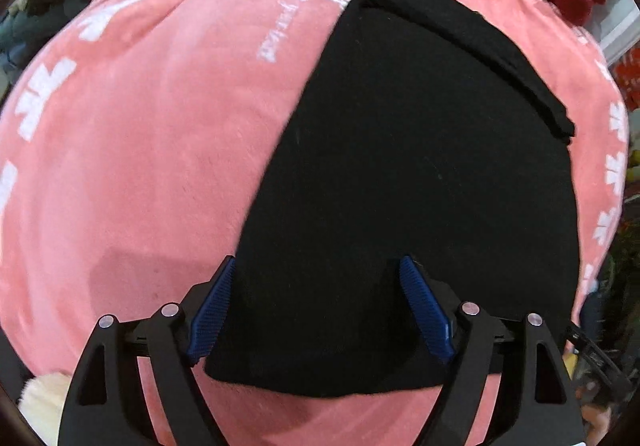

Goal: Fold small clothes

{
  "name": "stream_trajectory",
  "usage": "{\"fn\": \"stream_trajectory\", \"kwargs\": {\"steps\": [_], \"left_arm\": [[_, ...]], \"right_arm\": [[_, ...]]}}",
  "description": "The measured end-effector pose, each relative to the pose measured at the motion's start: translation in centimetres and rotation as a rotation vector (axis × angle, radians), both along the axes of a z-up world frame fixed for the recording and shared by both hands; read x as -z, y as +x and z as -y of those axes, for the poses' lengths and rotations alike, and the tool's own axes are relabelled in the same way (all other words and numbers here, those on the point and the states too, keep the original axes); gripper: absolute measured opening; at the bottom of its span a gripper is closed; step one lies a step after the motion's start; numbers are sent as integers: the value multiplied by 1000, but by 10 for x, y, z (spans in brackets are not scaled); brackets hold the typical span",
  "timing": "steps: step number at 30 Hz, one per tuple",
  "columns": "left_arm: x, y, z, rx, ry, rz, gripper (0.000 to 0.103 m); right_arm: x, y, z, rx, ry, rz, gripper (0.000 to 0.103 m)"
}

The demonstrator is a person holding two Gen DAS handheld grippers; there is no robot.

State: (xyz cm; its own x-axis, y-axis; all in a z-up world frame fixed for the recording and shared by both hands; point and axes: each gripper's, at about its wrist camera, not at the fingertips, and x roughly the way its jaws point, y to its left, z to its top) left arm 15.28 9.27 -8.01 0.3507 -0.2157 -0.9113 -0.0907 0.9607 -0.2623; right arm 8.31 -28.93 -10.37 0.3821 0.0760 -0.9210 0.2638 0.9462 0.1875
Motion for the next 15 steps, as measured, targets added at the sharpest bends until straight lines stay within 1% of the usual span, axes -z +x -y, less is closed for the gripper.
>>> {"fn": "stream_trajectory", "kwargs": {"steps": [1, 2, 3, 4, 5, 7, 8, 11, 12, 15], "left_arm": [[1, -2, 0, 3, -2, 12, 74], [2, -4, -1, 3, 9, 15, 64], [2, -5, -1, 0, 28, 13, 58], [-1, -7, -4, 7, 15, 10, 33], [-3, -8, -6, 9, -14, -3, 3], [-5, -9, -16, -4, -108, -48, 3], [-10, -10, -18, -7, -115, -51, 3], [-35, -20, -20, 24, -91, -20, 3], [-46, -24, -21, 34, -96, -15, 3], [-64, -35, -22, 58, -97, -6, 3]], "right_arm": [[0, -2, -1, -7, -2, 7, 44], [-1, 0, -3, -19, 12, 10, 36], [-3, 2, -4, -25, 26, 11, 18], [-5, 5, -6, -31, 50, 5, 6], [-8, 5, -9, -38, 61, 7, 5], [-17, 5, -13, -54, 82, 19, 5], [-22, 5, -14, -59, 84, 24, 5], [-49, -4, -11, -57, 72, 49, 4], [-55, -8, -8, -55, 70, 54, 4], [-69, -18, 0, -60, 58, 46, 4]]}}
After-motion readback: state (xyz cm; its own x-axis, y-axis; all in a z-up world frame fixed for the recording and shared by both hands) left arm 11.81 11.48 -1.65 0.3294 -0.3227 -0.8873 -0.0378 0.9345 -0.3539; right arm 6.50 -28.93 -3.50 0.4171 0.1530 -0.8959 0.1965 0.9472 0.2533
